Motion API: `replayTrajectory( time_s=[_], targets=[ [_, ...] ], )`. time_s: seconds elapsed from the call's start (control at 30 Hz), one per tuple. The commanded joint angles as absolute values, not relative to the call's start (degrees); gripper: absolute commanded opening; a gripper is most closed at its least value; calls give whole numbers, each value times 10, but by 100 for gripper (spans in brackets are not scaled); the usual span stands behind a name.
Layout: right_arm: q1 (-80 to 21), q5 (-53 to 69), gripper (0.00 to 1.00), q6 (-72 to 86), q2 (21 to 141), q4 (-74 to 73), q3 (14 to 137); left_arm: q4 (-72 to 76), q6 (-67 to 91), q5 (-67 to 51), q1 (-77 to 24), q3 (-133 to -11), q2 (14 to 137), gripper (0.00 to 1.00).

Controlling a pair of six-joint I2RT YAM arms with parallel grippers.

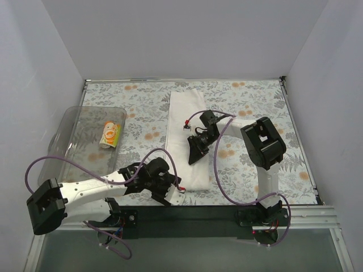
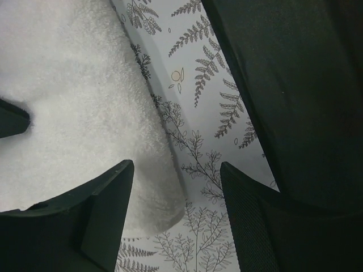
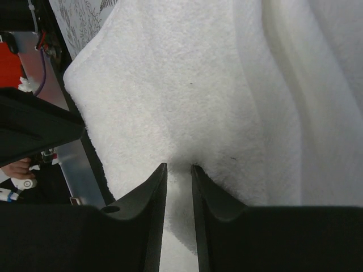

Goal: Roll the towels
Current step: Fold the towel, then roll the towel

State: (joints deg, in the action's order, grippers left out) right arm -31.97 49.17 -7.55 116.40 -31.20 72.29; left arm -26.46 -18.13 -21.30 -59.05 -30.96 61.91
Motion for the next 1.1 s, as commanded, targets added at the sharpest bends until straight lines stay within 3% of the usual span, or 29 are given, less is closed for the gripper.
replayTrajectory(
  time_s=[0.0,0.3,0.47,0.73,0.97,1.07],
  targets=[
    [-319,495,26,-76,1180,-289,730,-158,-160,-140,-606,-293,660,57],
    [-320,483,26,-91,1190,-281,697,-103,-167,-101,-609,-277,741,41],
    [-320,480,26,-100,1185,-285,694,-190,-159,-170,-610,-340,716,0],
    [-328,476,27,-120,1110,-297,682,-344,-76,-322,-559,-471,714,0],
    [-246,504,39,-128,1068,-356,771,-397,-68,-424,-439,-574,810,0],
    [-208,500,52,-147,1060,-389,813,-410,-63,-453,-388,-617,861,0]
  ],
)
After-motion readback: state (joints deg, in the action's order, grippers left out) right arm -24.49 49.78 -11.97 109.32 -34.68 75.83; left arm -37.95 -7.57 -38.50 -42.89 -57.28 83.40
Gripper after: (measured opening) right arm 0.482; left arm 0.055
